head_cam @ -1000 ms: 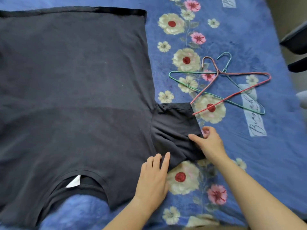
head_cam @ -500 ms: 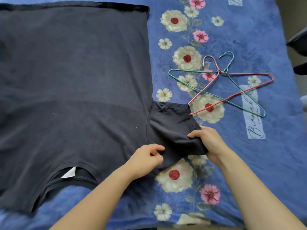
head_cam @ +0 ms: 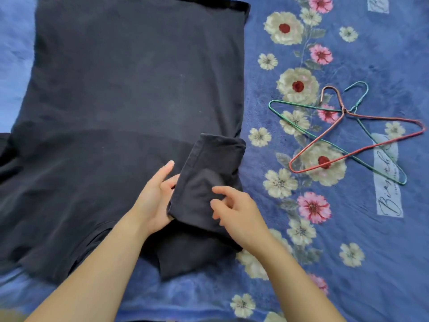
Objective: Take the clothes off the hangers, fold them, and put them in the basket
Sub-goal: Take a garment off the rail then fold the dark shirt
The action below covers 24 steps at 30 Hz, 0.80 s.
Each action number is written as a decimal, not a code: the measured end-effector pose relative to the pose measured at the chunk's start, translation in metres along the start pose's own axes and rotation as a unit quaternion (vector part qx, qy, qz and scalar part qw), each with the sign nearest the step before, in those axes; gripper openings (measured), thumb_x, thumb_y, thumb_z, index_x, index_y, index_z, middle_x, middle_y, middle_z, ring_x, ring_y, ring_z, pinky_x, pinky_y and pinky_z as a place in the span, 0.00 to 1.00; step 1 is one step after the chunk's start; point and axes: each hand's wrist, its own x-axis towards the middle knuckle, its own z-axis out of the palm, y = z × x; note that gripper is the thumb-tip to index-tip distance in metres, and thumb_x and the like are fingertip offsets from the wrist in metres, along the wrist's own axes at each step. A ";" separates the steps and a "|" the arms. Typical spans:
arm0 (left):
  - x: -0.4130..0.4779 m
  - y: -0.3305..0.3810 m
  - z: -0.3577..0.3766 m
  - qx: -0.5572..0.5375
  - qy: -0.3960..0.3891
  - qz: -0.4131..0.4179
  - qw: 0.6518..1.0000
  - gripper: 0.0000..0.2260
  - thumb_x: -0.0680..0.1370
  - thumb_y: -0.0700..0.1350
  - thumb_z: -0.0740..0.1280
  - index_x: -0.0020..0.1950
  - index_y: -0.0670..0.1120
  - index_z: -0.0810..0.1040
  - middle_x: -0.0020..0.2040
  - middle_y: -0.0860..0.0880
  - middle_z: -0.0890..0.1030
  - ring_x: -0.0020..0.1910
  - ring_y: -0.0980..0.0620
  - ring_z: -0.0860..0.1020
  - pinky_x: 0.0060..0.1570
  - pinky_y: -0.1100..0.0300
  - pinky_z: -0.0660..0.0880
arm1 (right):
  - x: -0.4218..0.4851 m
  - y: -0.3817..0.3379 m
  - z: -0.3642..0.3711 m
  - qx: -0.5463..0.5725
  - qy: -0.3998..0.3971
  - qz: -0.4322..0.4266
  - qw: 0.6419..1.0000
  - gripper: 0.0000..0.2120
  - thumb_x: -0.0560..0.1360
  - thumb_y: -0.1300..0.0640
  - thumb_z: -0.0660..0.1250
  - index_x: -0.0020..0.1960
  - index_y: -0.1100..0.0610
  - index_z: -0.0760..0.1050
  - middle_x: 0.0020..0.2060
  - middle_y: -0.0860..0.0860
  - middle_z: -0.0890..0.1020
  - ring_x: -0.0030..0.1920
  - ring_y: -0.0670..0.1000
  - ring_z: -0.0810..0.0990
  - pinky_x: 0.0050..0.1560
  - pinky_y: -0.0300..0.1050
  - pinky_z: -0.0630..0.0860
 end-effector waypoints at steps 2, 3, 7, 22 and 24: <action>0.003 0.001 0.001 0.157 0.026 0.032 0.987 0.13 0.79 0.43 0.65 0.62 0.44 0.79 0.55 0.44 0.84 0.58 0.44 0.81 0.56 0.52 0.77 | 0.002 0.020 -0.011 -0.035 0.102 0.011 0.994 0.09 0.75 0.59 0.65 0.53 0.50 0.78 0.28 0.49 0.77 0.35 0.47 0.77 0.43 0.45 0.74; 0.004 0.002 0.003 0.217 0.054 0.064 0.973 0.13 0.77 0.37 0.66 0.60 0.45 0.80 0.53 0.46 0.85 0.56 0.45 0.82 0.53 0.53 0.78 | 0.001 0.028 -0.016 -0.049 0.132 0.018 0.990 0.06 0.75 0.59 0.65 0.50 0.51 0.77 0.27 0.48 0.75 0.33 0.45 0.76 0.40 0.42 0.71; 0.001 0.004 -0.011 0.232 0.112 0.105 0.960 0.11 0.70 0.32 0.64 0.48 0.42 0.82 0.45 0.48 0.85 0.45 0.48 0.81 0.46 0.57 0.75 | 0.000 0.046 -0.020 -0.095 0.083 0.059 0.990 0.06 0.74 0.51 0.69 0.47 0.51 0.74 0.29 0.47 0.76 0.32 0.43 0.73 0.35 0.35 0.68; 0.030 0.037 0.010 0.474 0.330 0.261 0.774 0.12 0.79 0.50 0.65 0.61 0.49 0.75 0.35 0.50 0.79 0.39 0.55 0.76 0.39 0.63 0.71 | 0.021 0.037 -0.016 -0.178 0.077 0.093 0.977 0.10 0.69 0.52 0.70 0.44 0.52 0.70 0.37 0.47 0.79 0.43 0.53 0.78 0.45 0.50 0.74; 0.018 0.019 0.005 0.477 0.335 0.222 0.781 0.20 0.77 0.56 0.65 0.67 0.54 0.67 0.37 0.56 0.77 0.43 0.52 0.75 0.43 0.57 0.69 | 0.023 0.029 -0.011 -0.179 0.177 -0.017 0.968 0.06 0.74 0.55 0.66 0.50 0.53 0.72 0.43 0.48 0.78 0.47 0.54 0.77 0.48 0.49 0.73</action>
